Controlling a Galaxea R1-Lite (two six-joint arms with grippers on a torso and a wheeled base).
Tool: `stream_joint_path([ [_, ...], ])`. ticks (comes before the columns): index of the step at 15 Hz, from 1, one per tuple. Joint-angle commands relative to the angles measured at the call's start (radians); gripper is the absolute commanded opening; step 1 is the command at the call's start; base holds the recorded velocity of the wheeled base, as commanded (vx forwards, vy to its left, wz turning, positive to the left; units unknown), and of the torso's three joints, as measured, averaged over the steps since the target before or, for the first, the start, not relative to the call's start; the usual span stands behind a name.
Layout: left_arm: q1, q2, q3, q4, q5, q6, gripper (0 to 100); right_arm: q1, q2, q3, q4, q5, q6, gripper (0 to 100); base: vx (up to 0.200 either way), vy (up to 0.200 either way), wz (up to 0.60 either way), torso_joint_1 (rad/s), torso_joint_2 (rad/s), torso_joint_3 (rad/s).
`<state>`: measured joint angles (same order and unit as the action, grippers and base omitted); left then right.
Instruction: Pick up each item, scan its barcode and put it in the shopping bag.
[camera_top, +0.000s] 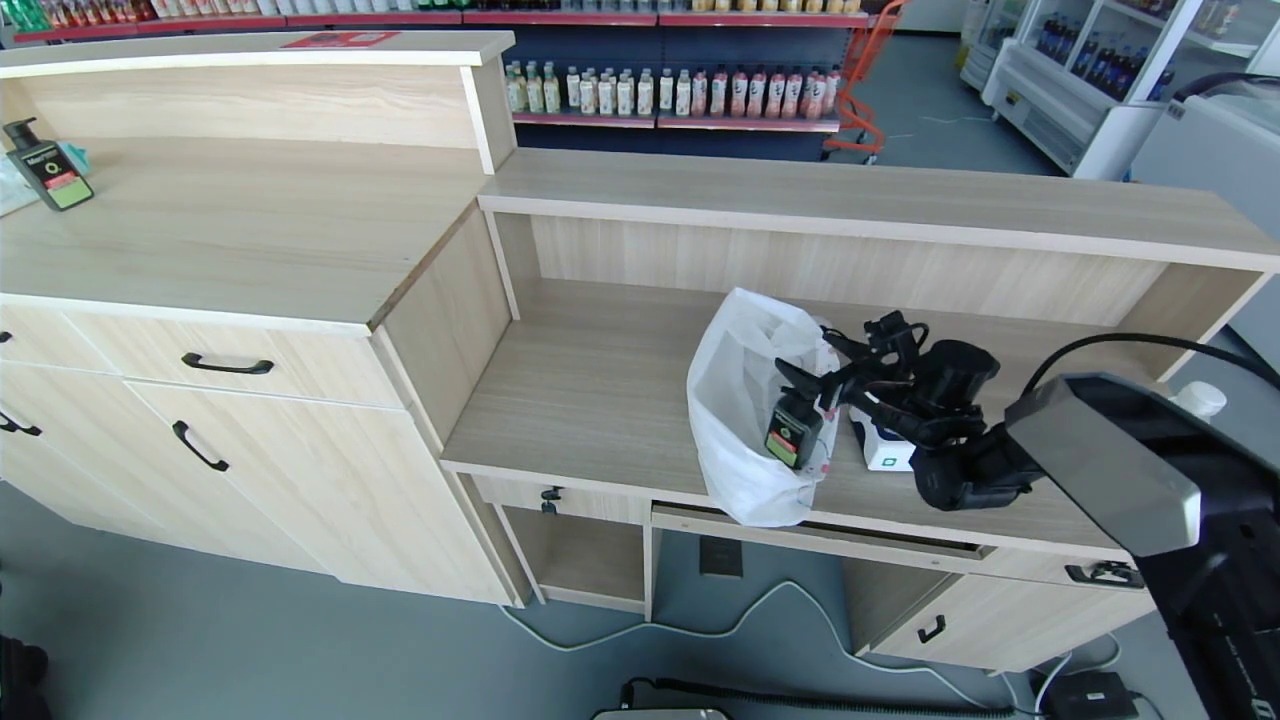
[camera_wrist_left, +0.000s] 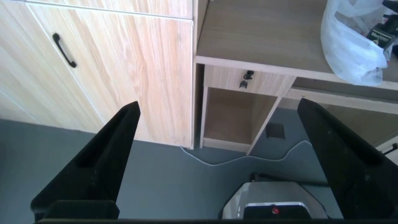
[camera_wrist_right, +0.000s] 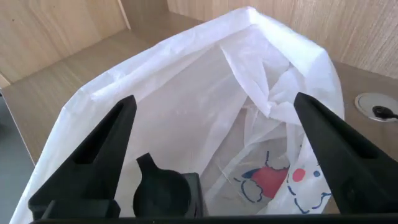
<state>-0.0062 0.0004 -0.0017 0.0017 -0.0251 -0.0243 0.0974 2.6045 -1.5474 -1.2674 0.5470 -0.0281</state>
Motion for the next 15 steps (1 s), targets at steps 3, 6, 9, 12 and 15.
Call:
stream_joint_path([
  [3,0.000,0.000,0.000,0.000,0.001,0.000,100,-0.108,-0.247,0.122,0.065,0.070,0.005,100,0.000,0.000,0.00,0.000,0.00,0.000],
  [6,0.000,0.000,0.000,0.000,0.001,0.000,100,-0.219,-0.449,0.337,0.062,0.120,0.002,100,0.000,0.000,0.00,0.000,0.00,0.000],
  [9,0.000,0.000,0.000,0.000,0.001,0.000,100,-0.364,-0.603,0.507,0.076,0.125,-0.033,100,0.000,0.000,0.00,0.000,0.00,0.000],
  [12,0.000,0.000,0.000,0.000,0.001,0.000,100,-0.622,-0.753,0.830,-0.004,0.119,-0.392,100,0.000,0.000,0.00,0.000,0.00,0.000],
  [15,0.000,0.000,0.000,0.000,0.001,0.000,100,-0.817,-0.834,0.929,0.034,0.122,-0.582,100,0.000,0.000,0.00,0.000,0.00,0.000],
])
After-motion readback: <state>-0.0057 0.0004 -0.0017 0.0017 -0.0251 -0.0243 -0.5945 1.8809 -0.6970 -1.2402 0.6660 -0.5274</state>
